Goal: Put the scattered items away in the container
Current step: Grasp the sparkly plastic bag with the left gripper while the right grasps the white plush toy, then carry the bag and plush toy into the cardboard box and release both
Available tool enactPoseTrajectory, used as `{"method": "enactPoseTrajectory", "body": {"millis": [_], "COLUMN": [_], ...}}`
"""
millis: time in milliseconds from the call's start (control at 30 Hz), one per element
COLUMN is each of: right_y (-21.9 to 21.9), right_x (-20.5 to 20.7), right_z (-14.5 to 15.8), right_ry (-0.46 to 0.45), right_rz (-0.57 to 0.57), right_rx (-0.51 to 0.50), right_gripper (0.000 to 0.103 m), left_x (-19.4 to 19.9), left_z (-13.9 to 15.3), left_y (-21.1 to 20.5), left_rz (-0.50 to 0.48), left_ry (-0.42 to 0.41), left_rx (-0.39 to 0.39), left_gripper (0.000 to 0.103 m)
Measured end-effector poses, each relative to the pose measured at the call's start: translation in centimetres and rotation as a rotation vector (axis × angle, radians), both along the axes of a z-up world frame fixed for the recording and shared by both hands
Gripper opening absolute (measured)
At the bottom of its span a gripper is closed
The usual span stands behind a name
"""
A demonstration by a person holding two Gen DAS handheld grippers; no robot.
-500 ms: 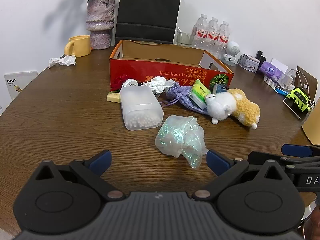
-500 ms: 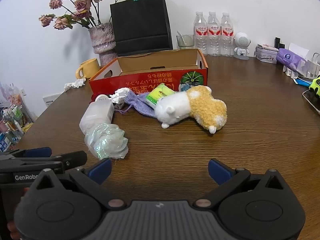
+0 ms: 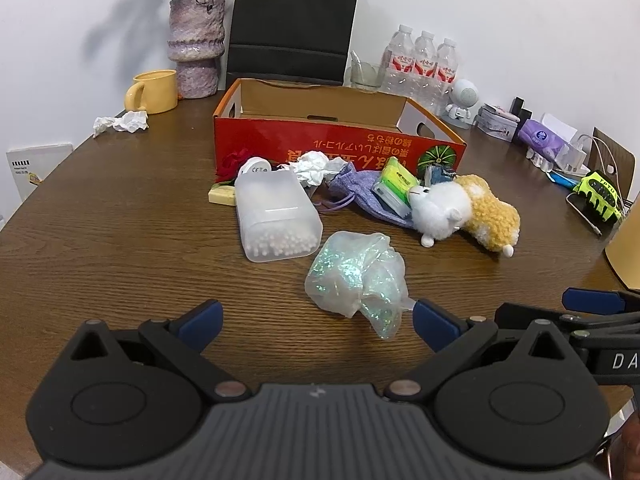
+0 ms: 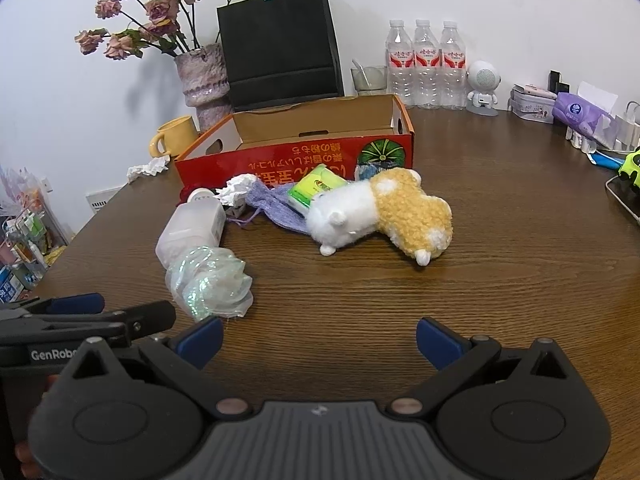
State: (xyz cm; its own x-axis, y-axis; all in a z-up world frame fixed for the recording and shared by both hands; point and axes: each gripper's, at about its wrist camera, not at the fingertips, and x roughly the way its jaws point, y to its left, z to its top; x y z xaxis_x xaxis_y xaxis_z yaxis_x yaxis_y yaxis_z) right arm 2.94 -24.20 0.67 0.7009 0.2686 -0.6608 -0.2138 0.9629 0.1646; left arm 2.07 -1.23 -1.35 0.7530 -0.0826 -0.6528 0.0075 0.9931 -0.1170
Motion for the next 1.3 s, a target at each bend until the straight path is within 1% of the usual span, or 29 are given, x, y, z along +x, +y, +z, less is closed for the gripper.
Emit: {"method": "enactPoseTrajectory", "body": {"millis": [133, 300, 367, 400, 467, 500, 533, 600, 633, 700, 767, 833, 867, 900, 933, 1000, 1033, 1100, 1300], "right_y": [-0.9, -1.8, -2.3, -2.5, -2.8, -2.9, -3.0, -3.1, -3.0, -2.7, -2.4, -2.1, -2.1, -2.0, -2.0, -2.4, -2.6, -2.9, -2.9], "right_x": [0.6, 2.3, 3.3, 4.0, 5.6, 6.4, 7.4, 9.3, 10.3, 12.2, 13.8, 15.0, 15.2, 15.2, 15.0, 13.8, 13.2, 11.9, 8.6], "right_z": [-0.4, -1.2, -1.5, -1.5, -1.6, -1.6, -1.7, -1.7, -1.8, -2.1, -2.4, -3.0, -3.3, -3.5, -3.5, -3.4, -3.2, -2.7, -0.7], "right_ry": [-0.004, -0.02, -0.026, -0.033, -0.052, -0.063, -0.077, -0.096, -0.102, -0.097, -0.092, -0.061, -0.044, -0.03, -0.032, -0.066, -0.078, -0.096, -0.162], "right_rz": [-0.013, -0.014, -0.008, -0.004, -0.004, -0.001, 0.001, 0.001, 0.005, 0.014, 0.046, 0.088, 0.101, 0.117, 0.116, 0.11, 0.106, 0.094, 0.057], "right_rx": [-0.011, -0.07, -0.092, -0.099, -0.121, -0.133, -0.151, -0.202, -0.23, -0.276, -0.292, -0.291, -0.284, -0.27, -0.257, -0.215, -0.194, -0.16, -0.123], "right_gripper": [0.103, 0.103, 0.103, 0.103, 0.103, 0.103, 0.103, 0.103, 0.102, 0.097, 0.095, 0.086, 0.065, 0.054, 0.053, 0.048, 0.048, 0.047, 0.047], "left_x": [0.9, 2.6, 3.4, 4.0, 5.0, 5.6, 6.1, 6.3, 6.5, 6.7, 6.8, 7.0, 7.0, 7.1, 7.1, 7.0, 6.9, 6.6, 5.1], "left_z": [-0.5, -1.4, -1.8, -2.1, -2.7, -3.1, -3.4, -3.2, -3.0, -2.6, -2.2, -2.0, -1.9, -1.9, -1.9, -1.9, -1.9, -1.7, -0.4], "left_y": [-0.7, -1.8, -2.4, -2.6, -2.8, -2.7, -2.5, -2.3, -2.1, -1.9, -1.8, -1.8, -1.7, -1.7, -1.7, -1.7, -1.6, -1.6, -1.4], "left_rz": [-0.008, 0.001, -0.001, -0.003, 0.0, -0.003, -0.001, 0.006, 0.0, 0.004, 0.008, 0.009, 0.009, 0.008, 0.007, 0.002, -0.001, -0.007, -0.039], "left_ry": [0.015, 0.018, 0.009, 0.011, 0.029, 0.045, 0.056, 0.036, 0.032, 0.024, 0.008, 0.002, 0.001, 0.003, 0.004, 0.003, 0.0, -0.006, -0.055], "left_rx": [0.01, 0.023, 0.044, 0.05, 0.041, 0.026, 0.006, 0.003, -0.009, -0.021, -0.021, -0.026, -0.03, -0.033, -0.037, -0.041, -0.045, -0.057, -0.086], "left_gripper": [0.103, 0.103, 0.1, 0.096, 0.077, 0.051, 0.043, 0.034, 0.034, 0.033, 0.033, 0.033, 0.033, 0.033, 0.033, 0.033, 0.033, 0.033, 0.033]}}
